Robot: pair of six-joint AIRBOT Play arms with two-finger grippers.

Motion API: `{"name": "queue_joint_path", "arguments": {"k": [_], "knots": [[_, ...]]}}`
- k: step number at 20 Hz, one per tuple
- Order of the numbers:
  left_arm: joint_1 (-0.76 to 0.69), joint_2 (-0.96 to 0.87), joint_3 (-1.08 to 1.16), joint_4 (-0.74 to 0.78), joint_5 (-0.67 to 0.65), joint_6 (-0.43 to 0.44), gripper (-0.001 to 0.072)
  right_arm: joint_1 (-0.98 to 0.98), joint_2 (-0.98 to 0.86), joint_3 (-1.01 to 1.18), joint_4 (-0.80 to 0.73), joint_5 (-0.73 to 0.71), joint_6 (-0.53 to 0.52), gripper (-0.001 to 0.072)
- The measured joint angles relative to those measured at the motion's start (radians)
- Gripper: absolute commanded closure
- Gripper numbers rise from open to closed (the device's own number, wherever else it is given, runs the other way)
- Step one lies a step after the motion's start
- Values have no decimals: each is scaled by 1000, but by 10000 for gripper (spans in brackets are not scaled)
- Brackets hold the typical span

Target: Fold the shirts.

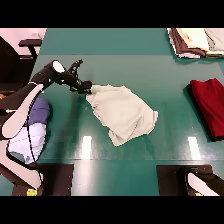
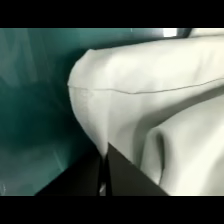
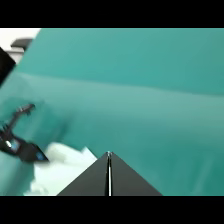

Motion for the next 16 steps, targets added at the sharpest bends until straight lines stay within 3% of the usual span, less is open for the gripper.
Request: {"name": "queue_joint_path", "arguments": {"k": [4,8,9,10,11,16], "knots": [[-3,29,109,38,-46,2,685,0,-38,-55,-171,177,50,693],[-3,69,222,73,-71,16,684,-1,-41,-346,-257,209,72,692],[-3,76,239,77,-77,19,684,-3,-38,-448,-254,179,77,644],[-3,81,253,82,-82,22,684,-8,-36,-552,-235,142,79,389],[-3,84,262,85,-87,23,684,-14,-37,-646,-207,98,81,234],[-3,92,282,95,-99,27,684,-13,-123,-983,-19,-100,60,274]]}}
